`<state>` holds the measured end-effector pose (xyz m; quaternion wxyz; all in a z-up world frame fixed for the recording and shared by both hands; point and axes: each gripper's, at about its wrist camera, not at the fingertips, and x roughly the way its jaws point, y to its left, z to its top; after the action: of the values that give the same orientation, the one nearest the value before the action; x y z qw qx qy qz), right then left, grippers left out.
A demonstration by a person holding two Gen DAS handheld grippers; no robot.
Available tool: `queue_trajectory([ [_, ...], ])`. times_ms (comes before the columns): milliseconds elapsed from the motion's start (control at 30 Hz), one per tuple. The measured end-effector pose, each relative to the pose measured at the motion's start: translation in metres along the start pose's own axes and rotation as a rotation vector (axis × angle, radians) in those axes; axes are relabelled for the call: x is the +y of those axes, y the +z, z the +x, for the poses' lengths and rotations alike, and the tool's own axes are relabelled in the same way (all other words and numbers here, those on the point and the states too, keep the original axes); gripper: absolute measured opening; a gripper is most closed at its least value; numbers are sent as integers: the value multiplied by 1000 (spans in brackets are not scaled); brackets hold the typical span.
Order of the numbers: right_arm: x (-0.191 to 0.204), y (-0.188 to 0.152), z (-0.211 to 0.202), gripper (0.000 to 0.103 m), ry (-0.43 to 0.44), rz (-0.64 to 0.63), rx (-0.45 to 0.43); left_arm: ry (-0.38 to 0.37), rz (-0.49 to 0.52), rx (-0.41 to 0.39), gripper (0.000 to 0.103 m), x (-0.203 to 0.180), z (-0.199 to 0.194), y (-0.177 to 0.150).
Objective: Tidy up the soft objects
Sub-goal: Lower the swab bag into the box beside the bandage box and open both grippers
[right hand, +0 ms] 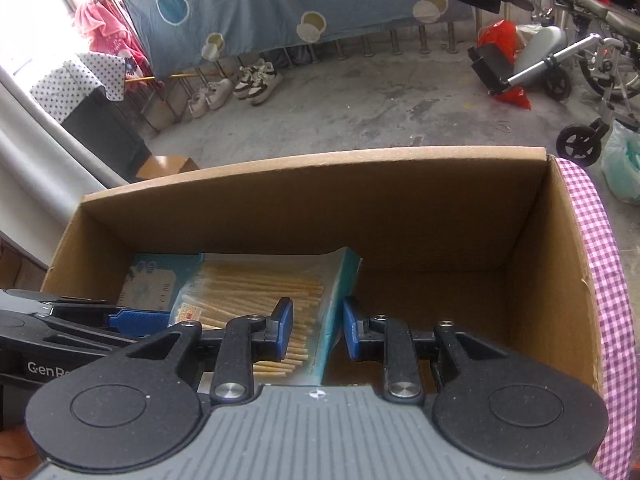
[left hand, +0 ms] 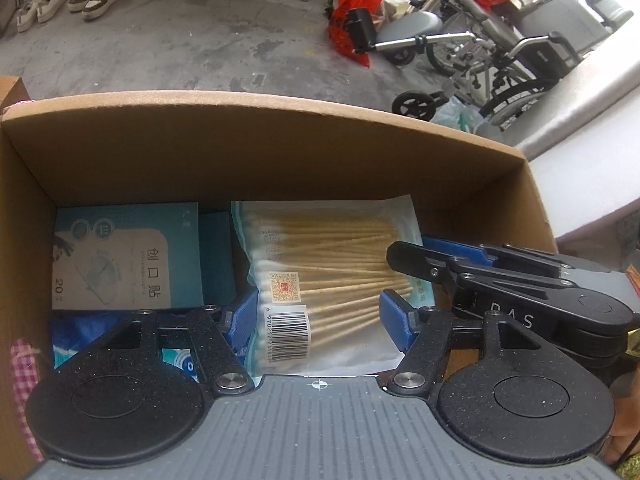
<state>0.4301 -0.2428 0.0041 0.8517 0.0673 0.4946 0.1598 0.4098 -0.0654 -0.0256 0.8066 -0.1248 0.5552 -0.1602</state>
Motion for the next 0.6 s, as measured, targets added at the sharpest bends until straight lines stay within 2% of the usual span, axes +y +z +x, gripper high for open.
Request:
queue_trajectory([
  [133, -2, 0, 16, 30, -48, -5, 14, 23, -13, 10, 70, 3, 15, 5],
  [233, -4, -1, 16, 33, -54, -2, -2, 13, -59, 10, 83, 9, 19, 7],
  [267, -4, -1, 15, 35, -49, 0, -5, -1, -74, 5, 86, 11, 18, 7],
  [300, -5, -1, 13, 44, -43, 4, -12, -14, -89, -6, 86, 13, 16, 8],
  [333, -4, -2, 10, 49, -40, 4, -22, -27, -100, -24, 86, 15, 13, 9],
  [600, 1, 1, -37, 50, 16, -1, -122, -44, -88, -145, 95, 9, -44, -3],
])
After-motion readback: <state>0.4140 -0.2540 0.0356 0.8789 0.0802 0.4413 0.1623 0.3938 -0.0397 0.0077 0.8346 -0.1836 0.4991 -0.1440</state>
